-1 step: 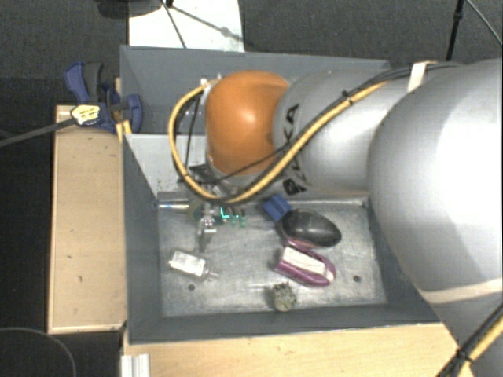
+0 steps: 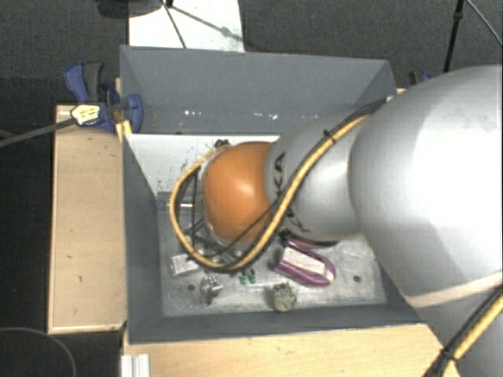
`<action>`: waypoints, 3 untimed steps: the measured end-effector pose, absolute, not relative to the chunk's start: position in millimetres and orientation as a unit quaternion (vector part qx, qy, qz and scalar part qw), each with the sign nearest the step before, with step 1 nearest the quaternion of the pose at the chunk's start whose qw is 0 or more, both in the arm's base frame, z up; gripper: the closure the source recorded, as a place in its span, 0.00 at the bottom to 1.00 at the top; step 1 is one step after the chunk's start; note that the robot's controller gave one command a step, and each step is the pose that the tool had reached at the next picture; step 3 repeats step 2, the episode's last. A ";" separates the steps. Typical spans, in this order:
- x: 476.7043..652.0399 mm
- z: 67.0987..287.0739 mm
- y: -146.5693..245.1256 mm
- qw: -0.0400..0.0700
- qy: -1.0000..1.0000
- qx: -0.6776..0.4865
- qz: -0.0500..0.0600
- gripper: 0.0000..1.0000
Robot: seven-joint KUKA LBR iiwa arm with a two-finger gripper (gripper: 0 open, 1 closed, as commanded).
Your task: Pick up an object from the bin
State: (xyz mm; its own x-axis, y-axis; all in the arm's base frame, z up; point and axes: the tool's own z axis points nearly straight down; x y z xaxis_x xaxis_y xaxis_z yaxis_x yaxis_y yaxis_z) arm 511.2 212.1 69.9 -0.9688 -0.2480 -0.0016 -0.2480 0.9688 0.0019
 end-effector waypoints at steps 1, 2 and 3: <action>513.1 71.4 211.7 0.002 0.993 -0.120 0.001 1.00; 546.2 231.5 194.2 0.005 0.958 -0.287 0.000 1.00; 546.2 231.5 194.2 0.005 0.958 -0.287 0.000 1.00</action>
Offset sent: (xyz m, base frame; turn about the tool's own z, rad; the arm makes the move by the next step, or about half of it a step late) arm 0.0000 0.0000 0.0000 0.0000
